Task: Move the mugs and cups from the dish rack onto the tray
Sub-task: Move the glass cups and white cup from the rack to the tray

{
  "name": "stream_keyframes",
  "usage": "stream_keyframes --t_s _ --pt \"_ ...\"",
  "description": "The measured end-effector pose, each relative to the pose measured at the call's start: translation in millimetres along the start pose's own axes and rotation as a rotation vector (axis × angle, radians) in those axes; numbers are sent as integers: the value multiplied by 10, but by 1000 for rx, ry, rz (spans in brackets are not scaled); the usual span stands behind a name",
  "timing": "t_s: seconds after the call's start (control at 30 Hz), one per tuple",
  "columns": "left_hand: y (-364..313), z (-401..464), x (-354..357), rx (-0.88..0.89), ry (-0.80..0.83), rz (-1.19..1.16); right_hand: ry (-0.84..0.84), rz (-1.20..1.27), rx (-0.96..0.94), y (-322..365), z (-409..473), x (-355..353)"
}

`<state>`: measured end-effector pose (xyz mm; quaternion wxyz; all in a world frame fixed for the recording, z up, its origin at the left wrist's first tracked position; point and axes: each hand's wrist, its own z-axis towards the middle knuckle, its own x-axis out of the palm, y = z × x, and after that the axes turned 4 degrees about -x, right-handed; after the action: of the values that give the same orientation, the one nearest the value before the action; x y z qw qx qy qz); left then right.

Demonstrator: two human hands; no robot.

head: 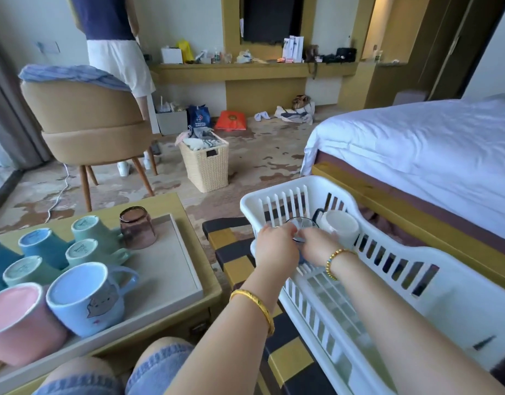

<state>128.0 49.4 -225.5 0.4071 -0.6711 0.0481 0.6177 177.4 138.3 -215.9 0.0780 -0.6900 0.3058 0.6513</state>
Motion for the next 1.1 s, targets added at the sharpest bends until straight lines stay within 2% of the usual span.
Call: stream_keyframes --t_s 0.07,0.17,0.33,0.43,0.6,0.8,0.9,0.97,1.1 --pt "33 -8 -4 3 -3 -21 11 -152 -6 44 -27 32" --pt "48 -26 -19 9 2 4 -70 -255 -13 80 -72 72" --pt "36 -40 -51 -20 115 121 -134 -256 -53 82 -121 152" --pt "3 -40 -82 -18 128 184 -157 -188 -51 79 -133 119" --pt "-9 -34 -107 7 139 189 -346 460 37 -12 -101 -21" --pt "31 5 -71 64 85 44 -540 866 57 -17 -55 -141" --pt "47 8 -95 124 46 -40 -540 1108 145 -70 -70 -167" --pt "59 -30 -138 165 -18 -186 -497 1275 180 -82 -97 -192" --pt "78 -131 -353 153 -65 -485 -356 1555 122 18 -179 -303"
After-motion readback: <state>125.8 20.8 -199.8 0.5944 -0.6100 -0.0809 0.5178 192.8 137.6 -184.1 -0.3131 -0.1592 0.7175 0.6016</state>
